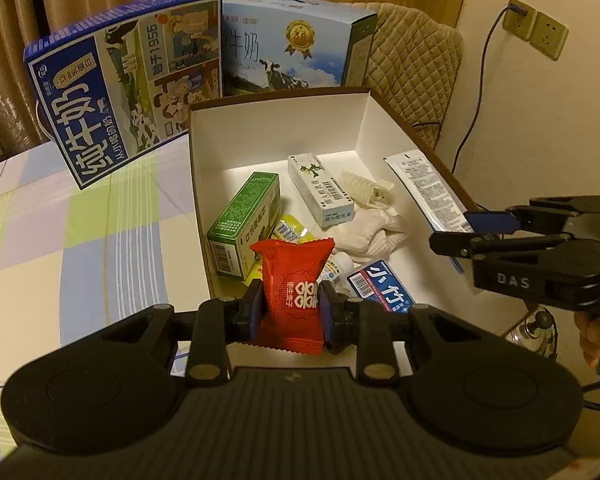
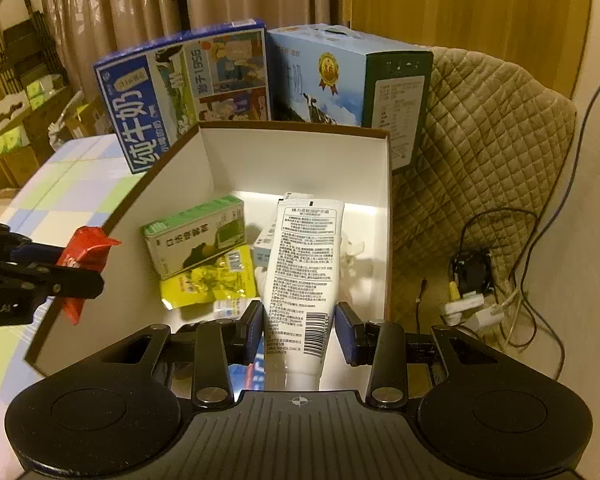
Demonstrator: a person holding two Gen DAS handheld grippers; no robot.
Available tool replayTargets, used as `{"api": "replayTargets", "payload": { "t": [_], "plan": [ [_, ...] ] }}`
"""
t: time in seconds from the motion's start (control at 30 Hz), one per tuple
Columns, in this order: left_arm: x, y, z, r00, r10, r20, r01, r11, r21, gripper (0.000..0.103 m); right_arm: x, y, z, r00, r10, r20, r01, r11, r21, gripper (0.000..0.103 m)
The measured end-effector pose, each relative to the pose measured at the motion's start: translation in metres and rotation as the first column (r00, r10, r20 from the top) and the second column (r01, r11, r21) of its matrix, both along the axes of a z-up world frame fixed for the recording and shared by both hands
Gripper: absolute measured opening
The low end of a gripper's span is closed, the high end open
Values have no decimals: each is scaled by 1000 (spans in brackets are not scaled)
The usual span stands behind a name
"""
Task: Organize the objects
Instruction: 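Open both grippers to drop the packet and tube into the box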
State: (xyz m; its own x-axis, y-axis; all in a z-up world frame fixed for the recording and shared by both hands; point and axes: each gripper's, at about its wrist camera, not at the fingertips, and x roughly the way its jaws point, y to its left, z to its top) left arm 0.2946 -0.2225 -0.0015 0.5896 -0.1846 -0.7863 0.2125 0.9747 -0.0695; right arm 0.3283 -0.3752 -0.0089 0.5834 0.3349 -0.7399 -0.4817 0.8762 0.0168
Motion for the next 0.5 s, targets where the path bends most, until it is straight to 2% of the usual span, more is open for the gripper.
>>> {"api": "replayTargets", "payload": {
  "t": [0.17, 0.5],
  "plan": [
    [8, -3, -6, 1000, 17, -15, -16, 1000, 9, 24, 15, 7, -13, 1000, -1, 25, 2, 998, -59, 36],
    [19, -5, -15, 999, 35, -37, -34, 999, 20, 24, 18, -10, -7, 1000, 4, 5, -4, 1000, 30, 39]
  ]
}}
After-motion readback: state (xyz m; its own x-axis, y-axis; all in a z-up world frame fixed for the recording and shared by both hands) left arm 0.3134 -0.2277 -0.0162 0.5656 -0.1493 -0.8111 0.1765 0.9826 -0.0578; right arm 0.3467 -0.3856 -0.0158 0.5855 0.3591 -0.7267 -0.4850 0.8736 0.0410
